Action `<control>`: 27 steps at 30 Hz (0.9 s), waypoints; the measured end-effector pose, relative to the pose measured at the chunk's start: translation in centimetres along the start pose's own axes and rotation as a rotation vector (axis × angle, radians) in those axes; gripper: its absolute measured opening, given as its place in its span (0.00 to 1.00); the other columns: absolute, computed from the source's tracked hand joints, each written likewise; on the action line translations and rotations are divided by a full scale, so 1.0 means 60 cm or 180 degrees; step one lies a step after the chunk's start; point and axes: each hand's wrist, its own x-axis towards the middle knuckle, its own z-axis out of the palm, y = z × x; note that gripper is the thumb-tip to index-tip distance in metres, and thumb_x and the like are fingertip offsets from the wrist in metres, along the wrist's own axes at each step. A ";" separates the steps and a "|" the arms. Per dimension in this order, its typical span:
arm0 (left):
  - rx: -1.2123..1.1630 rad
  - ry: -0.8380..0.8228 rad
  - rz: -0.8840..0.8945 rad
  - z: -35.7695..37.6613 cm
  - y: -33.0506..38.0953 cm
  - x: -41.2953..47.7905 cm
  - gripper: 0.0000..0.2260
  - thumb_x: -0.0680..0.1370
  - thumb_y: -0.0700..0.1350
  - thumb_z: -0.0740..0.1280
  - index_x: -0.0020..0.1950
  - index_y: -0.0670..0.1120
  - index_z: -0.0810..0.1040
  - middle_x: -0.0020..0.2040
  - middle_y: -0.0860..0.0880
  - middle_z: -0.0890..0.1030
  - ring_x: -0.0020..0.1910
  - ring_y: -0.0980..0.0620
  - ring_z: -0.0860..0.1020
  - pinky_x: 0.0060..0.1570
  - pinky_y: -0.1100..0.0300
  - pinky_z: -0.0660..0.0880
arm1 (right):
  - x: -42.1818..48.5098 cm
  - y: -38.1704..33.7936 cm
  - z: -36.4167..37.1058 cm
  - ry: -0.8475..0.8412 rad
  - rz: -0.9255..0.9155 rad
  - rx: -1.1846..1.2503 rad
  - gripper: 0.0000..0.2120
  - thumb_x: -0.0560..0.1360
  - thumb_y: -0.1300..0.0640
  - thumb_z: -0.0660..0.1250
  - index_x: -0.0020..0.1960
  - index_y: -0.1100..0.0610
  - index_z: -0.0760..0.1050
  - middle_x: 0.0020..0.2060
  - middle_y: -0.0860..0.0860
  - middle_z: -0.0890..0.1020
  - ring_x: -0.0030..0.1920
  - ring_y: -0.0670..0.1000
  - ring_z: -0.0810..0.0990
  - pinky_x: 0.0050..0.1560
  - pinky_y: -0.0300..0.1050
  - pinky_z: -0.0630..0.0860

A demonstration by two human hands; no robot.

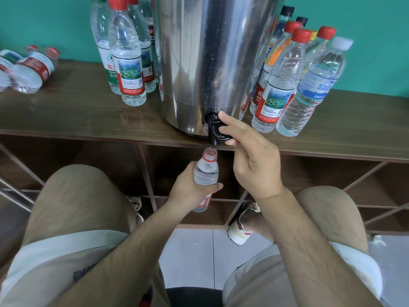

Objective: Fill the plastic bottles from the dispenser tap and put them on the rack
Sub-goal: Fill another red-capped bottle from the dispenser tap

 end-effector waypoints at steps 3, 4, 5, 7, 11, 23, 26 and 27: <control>-0.0024 -0.0007 -0.0006 -0.001 -0.001 0.001 0.28 0.68 0.62 0.81 0.60 0.63 0.68 0.48 0.66 0.76 0.44 0.64 0.77 0.39 0.73 0.67 | 0.000 0.000 -0.001 -0.0005 0.0015 -0.0020 0.21 0.78 0.76 0.57 0.63 0.62 0.79 0.69 0.55 0.80 0.69 0.47 0.79 0.64 0.41 0.78; -0.0025 -0.0006 -0.0003 -0.001 -0.001 0.001 0.28 0.68 0.62 0.81 0.60 0.63 0.69 0.48 0.66 0.76 0.44 0.64 0.77 0.40 0.73 0.67 | 0.001 -0.001 -0.001 -0.0005 0.0011 -0.0030 0.21 0.77 0.76 0.57 0.63 0.63 0.79 0.68 0.55 0.80 0.69 0.47 0.79 0.63 0.40 0.78; -0.0030 -0.0009 0.0000 -0.001 -0.001 0.001 0.28 0.68 0.61 0.81 0.60 0.63 0.69 0.48 0.66 0.76 0.44 0.64 0.77 0.40 0.73 0.67 | 0.001 -0.001 -0.001 -0.0006 0.0009 -0.0038 0.21 0.77 0.77 0.57 0.63 0.63 0.79 0.68 0.55 0.80 0.69 0.47 0.79 0.63 0.39 0.78; -0.0046 -0.0015 -0.0005 -0.001 -0.001 0.000 0.28 0.68 0.61 0.81 0.60 0.63 0.69 0.48 0.66 0.76 0.44 0.64 0.77 0.40 0.73 0.68 | 0.001 -0.002 -0.001 -0.0008 0.0023 -0.0051 0.22 0.76 0.78 0.57 0.62 0.64 0.80 0.68 0.56 0.80 0.68 0.45 0.79 0.62 0.38 0.77; -0.0053 -0.0018 -0.0010 -0.003 0.000 0.000 0.28 0.68 0.61 0.81 0.59 0.64 0.69 0.48 0.66 0.76 0.44 0.64 0.77 0.40 0.73 0.67 | 0.002 -0.004 -0.002 -0.0012 0.0027 -0.0093 0.20 0.77 0.78 0.58 0.62 0.65 0.80 0.68 0.56 0.80 0.68 0.42 0.78 0.64 0.38 0.77; -0.0151 -0.0046 -0.0021 -0.005 0.006 -0.005 0.29 0.69 0.58 0.81 0.63 0.60 0.71 0.50 0.64 0.77 0.46 0.62 0.78 0.43 0.71 0.70 | 0.007 -0.008 -0.004 0.0009 0.0019 -0.0200 0.21 0.76 0.80 0.59 0.61 0.66 0.81 0.67 0.56 0.81 0.66 0.49 0.82 0.60 0.45 0.81; -0.0213 -0.0041 -0.0039 -0.007 0.009 -0.007 0.29 0.68 0.58 0.82 0.63 0.60 0.71 0.50 0.64 0.77 0.47 0.62 0.78 0.43 0.71 0.70 | 0.010 -0.011 -0.004 0.0037 0.0017 -0.0230 0.22 0.74 0.81 0.59 0.60 0.66 0.82 0.67 0.57 0.82 0.62 0.50 0.83 0.59 0.45 0.81; -0.0228 -0.0042 -0.0038 -0.007 0.009 -0.008 0.29 0.68 0.58 0.82 0.64 0.59 0.72 0.51 0.64 0.77 0.47 0.61 0.78 0.44 0.70 0.71 | 0.012 -0.012 -0.004 0.0048 0.0012 -0.0238 0.22 0.73 0.81 0.59 0.59 0.66 0.82 0.66 0.57 0.82 0.61 0.50 0.84 0.59 0.43 0.81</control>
